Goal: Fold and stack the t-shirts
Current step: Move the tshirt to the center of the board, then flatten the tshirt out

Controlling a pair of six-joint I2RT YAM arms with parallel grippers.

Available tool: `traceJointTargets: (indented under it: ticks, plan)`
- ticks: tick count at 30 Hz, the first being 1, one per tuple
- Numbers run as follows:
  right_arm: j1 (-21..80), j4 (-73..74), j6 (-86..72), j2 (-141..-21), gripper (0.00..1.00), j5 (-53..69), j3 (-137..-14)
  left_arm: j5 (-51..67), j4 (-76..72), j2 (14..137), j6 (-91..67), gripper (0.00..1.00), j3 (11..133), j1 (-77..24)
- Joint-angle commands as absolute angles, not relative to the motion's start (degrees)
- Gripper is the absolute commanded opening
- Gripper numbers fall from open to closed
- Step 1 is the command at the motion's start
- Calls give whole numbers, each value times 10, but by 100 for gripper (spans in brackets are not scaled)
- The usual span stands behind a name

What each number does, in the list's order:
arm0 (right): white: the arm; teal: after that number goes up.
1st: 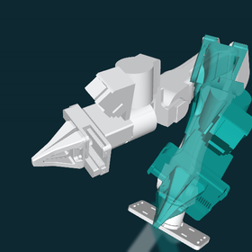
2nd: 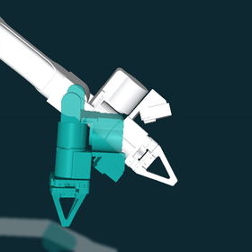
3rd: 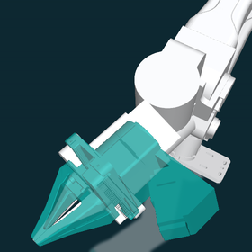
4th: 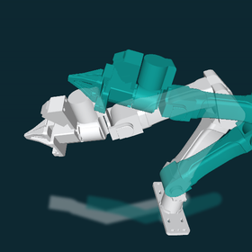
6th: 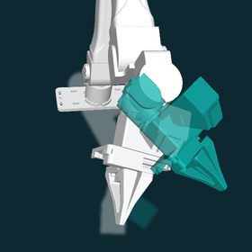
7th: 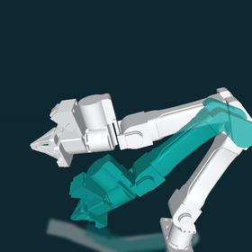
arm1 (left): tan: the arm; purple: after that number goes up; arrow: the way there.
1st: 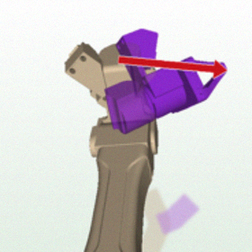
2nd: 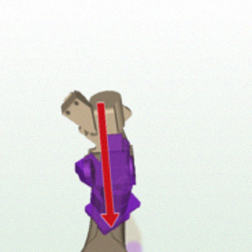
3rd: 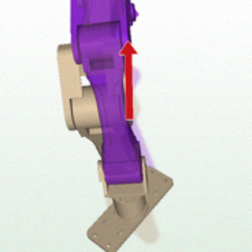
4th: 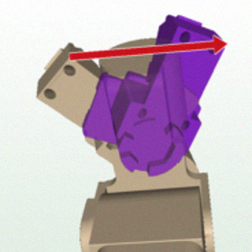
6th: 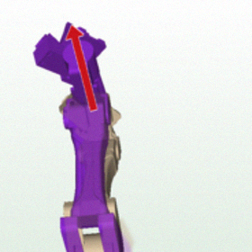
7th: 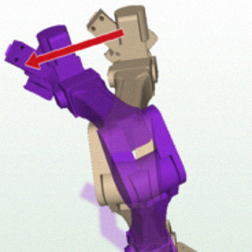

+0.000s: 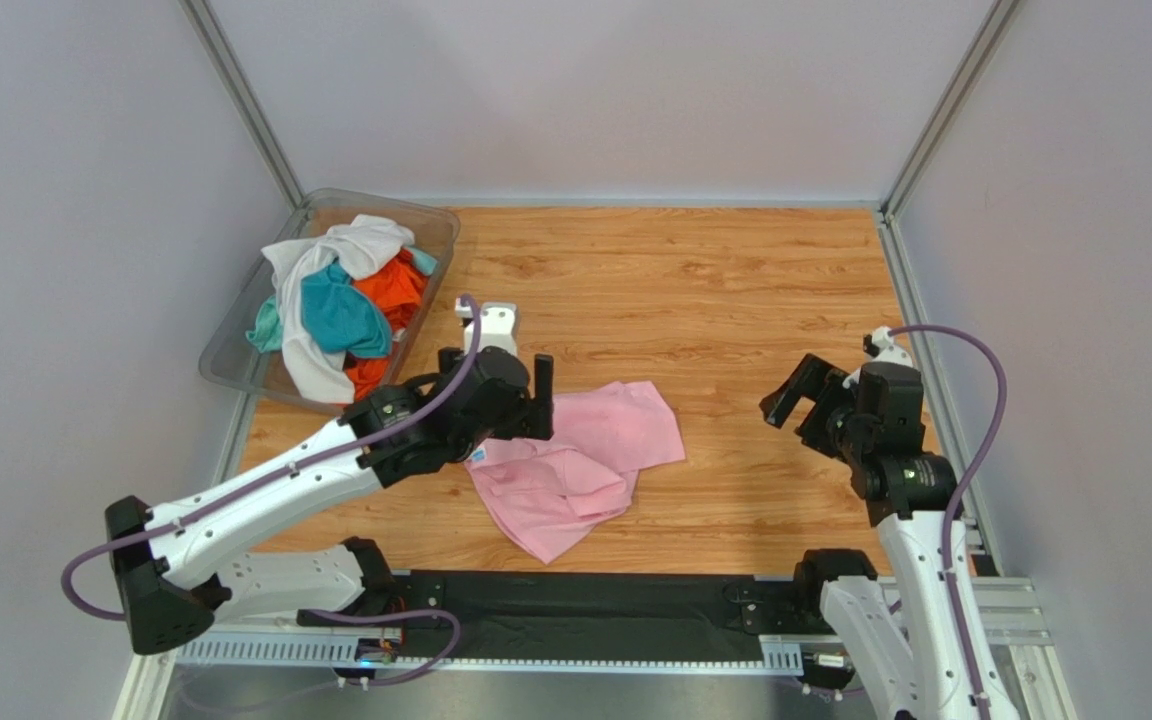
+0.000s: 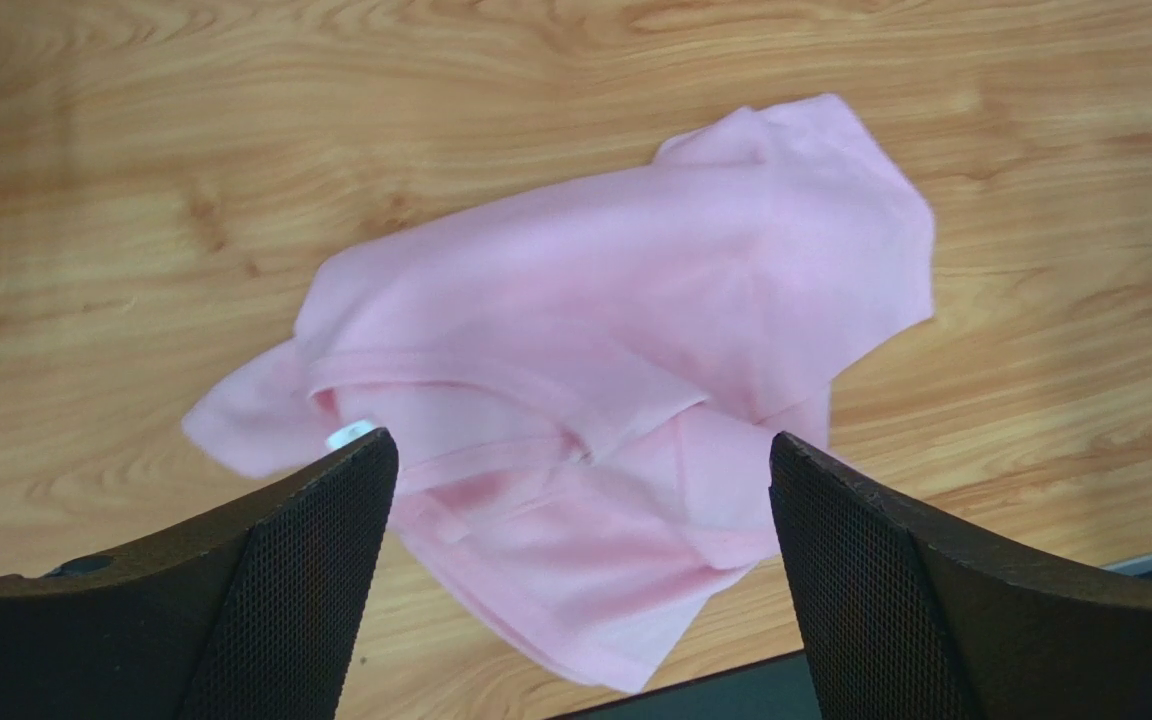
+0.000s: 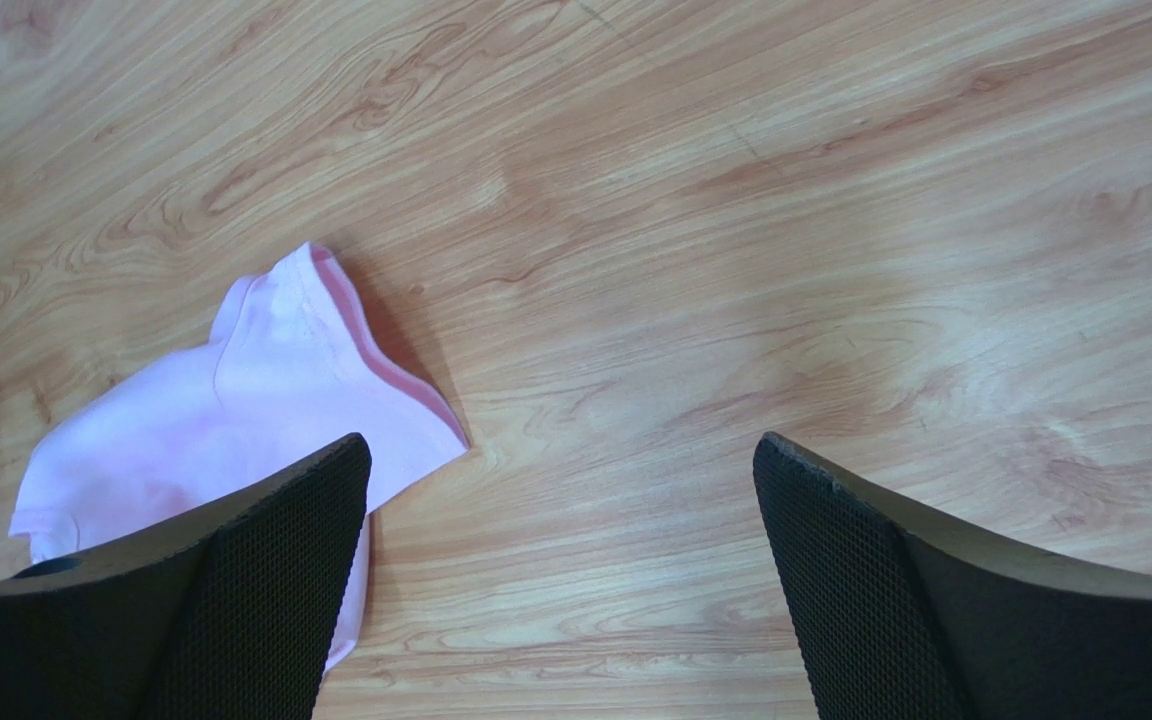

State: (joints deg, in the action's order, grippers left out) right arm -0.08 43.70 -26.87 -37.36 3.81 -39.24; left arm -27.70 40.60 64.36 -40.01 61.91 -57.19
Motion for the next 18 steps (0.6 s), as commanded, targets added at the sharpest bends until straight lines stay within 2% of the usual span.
traceJointTargets:
  ticks: [1,4,9,12,18]
  plan:
    - [-3,402,-236,-379,100,147,-389,-334,492,585,-483,100,574,-570]
    - [56,395,-232,-384,100,160,-391,-346,543,522,-547,100,512,-570]
    - [248,349,-283,-433,100,43,-369,-317,568,404,-606,100,402,-570]
    - [293,294,-306,-483,100,47,-352,-288,546,359,-636,100,345,-570]
    - [315,256,-301,-611,100,57,-377,-285,454,335,-624,100,280,-564]
